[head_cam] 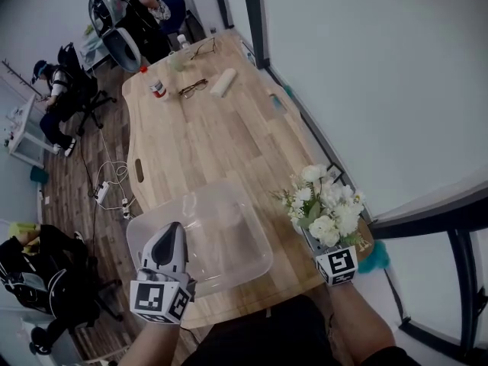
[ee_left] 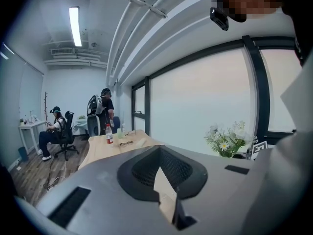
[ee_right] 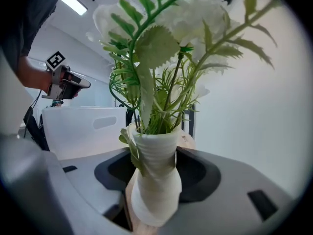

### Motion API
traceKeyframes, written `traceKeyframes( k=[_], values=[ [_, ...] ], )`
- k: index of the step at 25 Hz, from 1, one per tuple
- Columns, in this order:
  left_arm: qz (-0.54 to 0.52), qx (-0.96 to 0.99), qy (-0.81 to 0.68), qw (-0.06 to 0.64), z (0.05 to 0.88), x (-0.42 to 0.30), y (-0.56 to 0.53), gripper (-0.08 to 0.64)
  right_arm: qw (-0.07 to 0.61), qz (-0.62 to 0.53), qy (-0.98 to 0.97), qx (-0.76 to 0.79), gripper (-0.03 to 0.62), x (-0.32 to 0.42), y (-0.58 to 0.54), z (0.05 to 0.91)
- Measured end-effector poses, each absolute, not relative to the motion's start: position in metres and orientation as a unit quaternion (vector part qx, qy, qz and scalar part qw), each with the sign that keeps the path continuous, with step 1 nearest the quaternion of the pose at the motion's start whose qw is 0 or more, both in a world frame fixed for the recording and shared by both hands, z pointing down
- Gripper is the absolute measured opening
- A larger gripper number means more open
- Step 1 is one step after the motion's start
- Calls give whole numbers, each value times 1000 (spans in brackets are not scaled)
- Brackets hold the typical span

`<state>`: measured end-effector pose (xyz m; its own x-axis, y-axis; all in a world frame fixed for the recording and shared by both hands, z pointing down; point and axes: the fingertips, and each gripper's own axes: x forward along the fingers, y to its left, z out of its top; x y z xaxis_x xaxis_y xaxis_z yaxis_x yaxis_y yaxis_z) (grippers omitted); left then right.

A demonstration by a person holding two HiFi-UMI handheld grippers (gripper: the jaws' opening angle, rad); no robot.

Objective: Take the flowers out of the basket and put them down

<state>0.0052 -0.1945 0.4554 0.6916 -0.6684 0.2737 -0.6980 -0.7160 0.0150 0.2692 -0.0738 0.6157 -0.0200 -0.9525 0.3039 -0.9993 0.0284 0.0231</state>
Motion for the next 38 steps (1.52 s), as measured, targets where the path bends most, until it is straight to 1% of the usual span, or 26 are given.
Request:
traceKeyframes(
  k=[2,6,10,27,32,38],
  values=[
    [125,918,-372,56,452,4,-193,6,116,101,-712,685,259,266,-74,616],
    [120,921,-366,49,446,6,-189,6,113,105,-715,681,300,261,-70,616],
    [118,923,-363,46,441,6,-186,5,109,113,-712,684,318,259,-65,618],
    [94,936,-336,41,426,14,-175,5,127,119,-696,696,322,255,-21,610],
    [85,936,-339,39,419,3,-173,5,138,113,-692,700,322,256,0,604],
    [76,936,-339,51,425,-6,-171,5,118,110,-683,713,322,255,26,584]
  ],
)
